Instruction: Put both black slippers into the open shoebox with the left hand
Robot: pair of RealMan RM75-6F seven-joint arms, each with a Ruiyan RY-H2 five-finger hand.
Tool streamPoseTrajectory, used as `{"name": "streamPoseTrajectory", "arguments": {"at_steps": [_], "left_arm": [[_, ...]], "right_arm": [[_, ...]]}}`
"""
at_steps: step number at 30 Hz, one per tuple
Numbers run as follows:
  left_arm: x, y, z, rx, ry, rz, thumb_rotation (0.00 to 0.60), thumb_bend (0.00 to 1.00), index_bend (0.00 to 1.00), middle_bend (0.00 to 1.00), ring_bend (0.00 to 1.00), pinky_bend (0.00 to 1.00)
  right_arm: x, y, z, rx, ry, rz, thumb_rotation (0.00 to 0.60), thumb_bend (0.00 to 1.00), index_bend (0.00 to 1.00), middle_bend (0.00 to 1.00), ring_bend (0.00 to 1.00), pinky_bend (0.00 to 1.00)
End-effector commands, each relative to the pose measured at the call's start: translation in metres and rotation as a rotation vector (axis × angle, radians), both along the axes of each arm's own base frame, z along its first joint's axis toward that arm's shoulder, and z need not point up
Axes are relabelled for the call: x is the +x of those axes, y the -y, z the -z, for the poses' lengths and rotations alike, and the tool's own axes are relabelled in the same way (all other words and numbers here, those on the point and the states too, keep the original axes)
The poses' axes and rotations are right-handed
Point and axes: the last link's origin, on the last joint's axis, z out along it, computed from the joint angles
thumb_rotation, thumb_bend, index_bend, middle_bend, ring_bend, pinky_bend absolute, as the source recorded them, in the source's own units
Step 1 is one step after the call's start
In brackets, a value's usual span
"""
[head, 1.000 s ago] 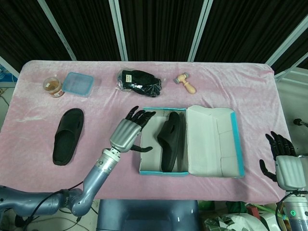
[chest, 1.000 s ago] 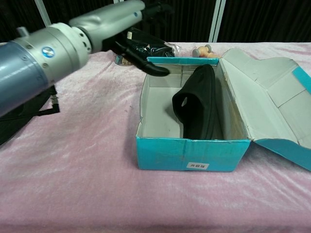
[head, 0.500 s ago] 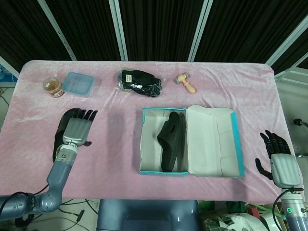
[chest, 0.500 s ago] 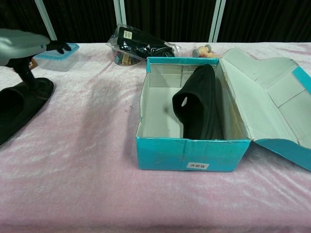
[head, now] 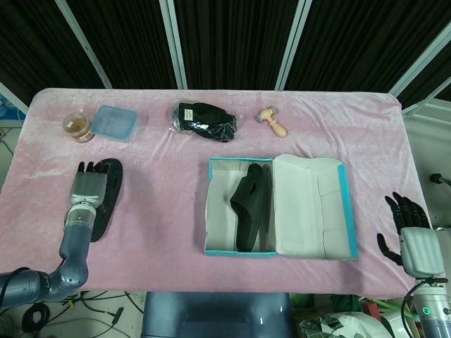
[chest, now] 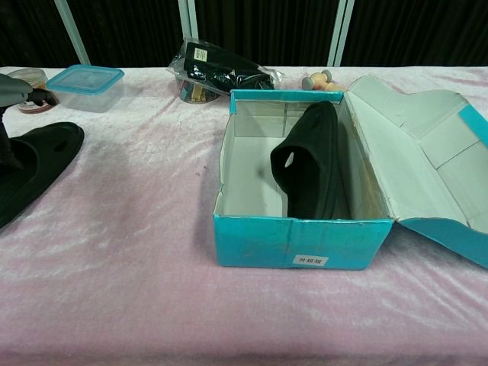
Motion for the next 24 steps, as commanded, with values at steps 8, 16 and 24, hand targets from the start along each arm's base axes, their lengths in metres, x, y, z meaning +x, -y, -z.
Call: {"name": "streamPoseTrajectory", "arguments": {"at_steps": [8, 16, 24], "left_arm": [[-0.019, -0.019, 0.007, 0.000, -0.101, -0.069, 0.600, 0.13, 0.09, 0.00, 0.00, 0.00], [-0.018, -0.031, 0.017, -0.012, -0.095, -0.072, 0.600, 0.13, 0.10, 0.00, 0.00, 0.00], [-0.012, -0.039, 0.026, -0.044, -0.033, -0.101, 0.600, 0.13, 0.11, 0.00, 0.00, 0.00]], "right_arm": [[0.001, 0.001, -0.001, -0.001, -0.004, 0.001, 0.600, 0.36, 0.00, 0.02, 0.00, 0.08], [0.001, 0.001, 0.000, 0.001, -0.008, 0.008, 0.600, 0.36, 0.00, 0.02, 0.00, 0.08], [0.002, 0.001, 0.002, 0.006, -0.009, 0.013, 0.600, 0.36, 0.00, 0.02, 0.00, 0.08]]}}
